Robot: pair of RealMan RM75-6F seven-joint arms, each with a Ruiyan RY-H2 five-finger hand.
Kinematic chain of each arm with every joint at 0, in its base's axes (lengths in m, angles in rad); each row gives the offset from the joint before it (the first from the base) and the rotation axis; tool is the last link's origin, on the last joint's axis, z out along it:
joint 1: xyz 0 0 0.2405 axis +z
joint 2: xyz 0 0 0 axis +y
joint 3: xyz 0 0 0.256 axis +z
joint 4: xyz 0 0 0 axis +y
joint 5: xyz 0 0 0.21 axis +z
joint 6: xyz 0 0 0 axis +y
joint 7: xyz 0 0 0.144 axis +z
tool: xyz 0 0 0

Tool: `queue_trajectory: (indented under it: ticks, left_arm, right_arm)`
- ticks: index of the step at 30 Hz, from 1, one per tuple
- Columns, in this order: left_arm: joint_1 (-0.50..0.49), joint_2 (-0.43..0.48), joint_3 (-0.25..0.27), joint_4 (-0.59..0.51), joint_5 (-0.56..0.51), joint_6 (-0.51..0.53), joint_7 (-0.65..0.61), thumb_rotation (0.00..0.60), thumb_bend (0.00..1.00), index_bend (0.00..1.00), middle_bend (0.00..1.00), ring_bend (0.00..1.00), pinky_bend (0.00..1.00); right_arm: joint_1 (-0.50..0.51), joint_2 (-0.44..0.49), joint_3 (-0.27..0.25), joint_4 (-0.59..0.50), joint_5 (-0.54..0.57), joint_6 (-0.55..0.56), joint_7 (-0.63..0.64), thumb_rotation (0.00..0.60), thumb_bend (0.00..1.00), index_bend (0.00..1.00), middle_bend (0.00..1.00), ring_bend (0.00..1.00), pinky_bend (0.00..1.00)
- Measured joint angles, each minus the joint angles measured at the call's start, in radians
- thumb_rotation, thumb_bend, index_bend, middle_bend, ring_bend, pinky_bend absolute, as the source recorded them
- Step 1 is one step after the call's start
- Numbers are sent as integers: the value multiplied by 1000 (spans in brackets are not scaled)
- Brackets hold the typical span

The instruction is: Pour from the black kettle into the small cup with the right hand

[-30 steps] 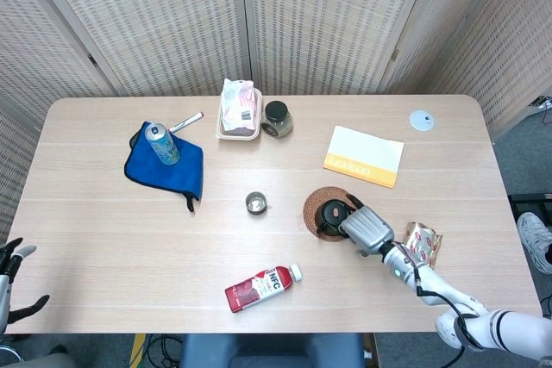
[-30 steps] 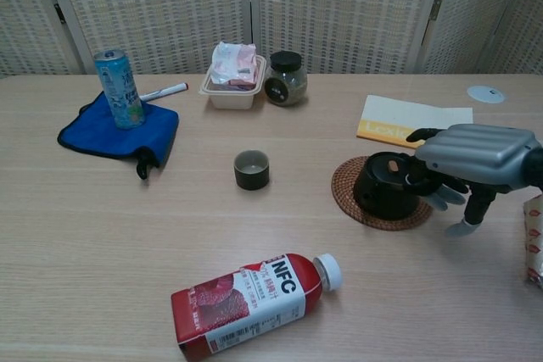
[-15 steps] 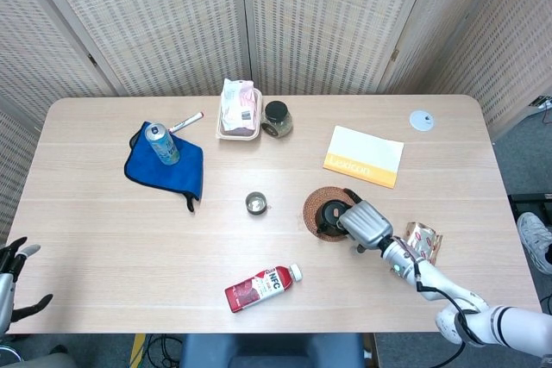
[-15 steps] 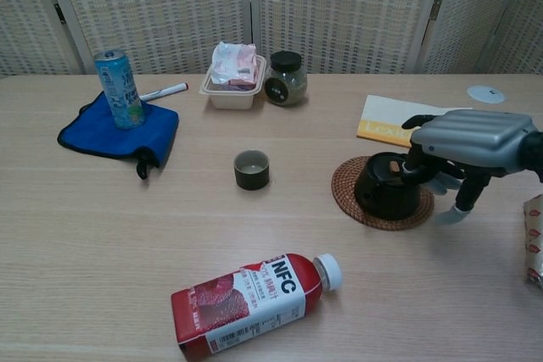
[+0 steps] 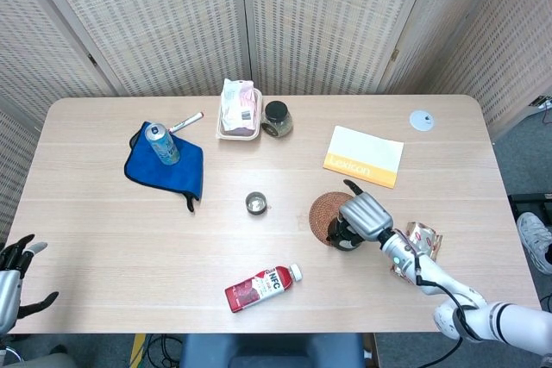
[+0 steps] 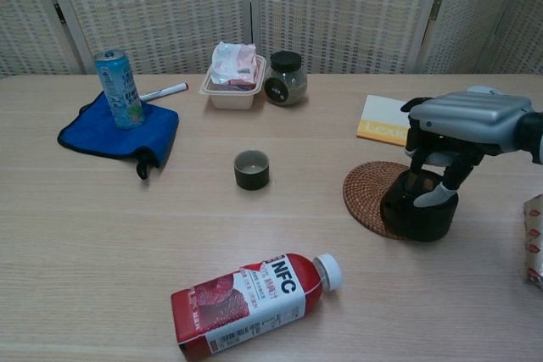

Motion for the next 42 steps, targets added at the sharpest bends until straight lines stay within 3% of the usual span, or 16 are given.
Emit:
queue_trajectory:
  ticks: [19, 29, 42]
  left_arm:
    - [-4, 2, 2, -8, -8, -7, 24, 600, 111, 232, 106, 136, 44]
    - [-4, 1, 1, -6, -10, -4, 27, 600, 136, 232, 106, 136, 42]
    - [-4, -3, -1, -1, -9, 1, 26, 600, 136, 232, 106, 136, 43]
  right_arm:
    - [-5, 9, -8, 7, -53, 30, 102, 476, 4, 1000, 983, 889, 96]
    - [-8, -3, -10, 31, -82, 57, 141, 465, 202, 1000, 995, 897, 138]
    - [-8, -14, -5, 46, -91, 73, 159, 455, 357, 1000, 995, 898, 198]
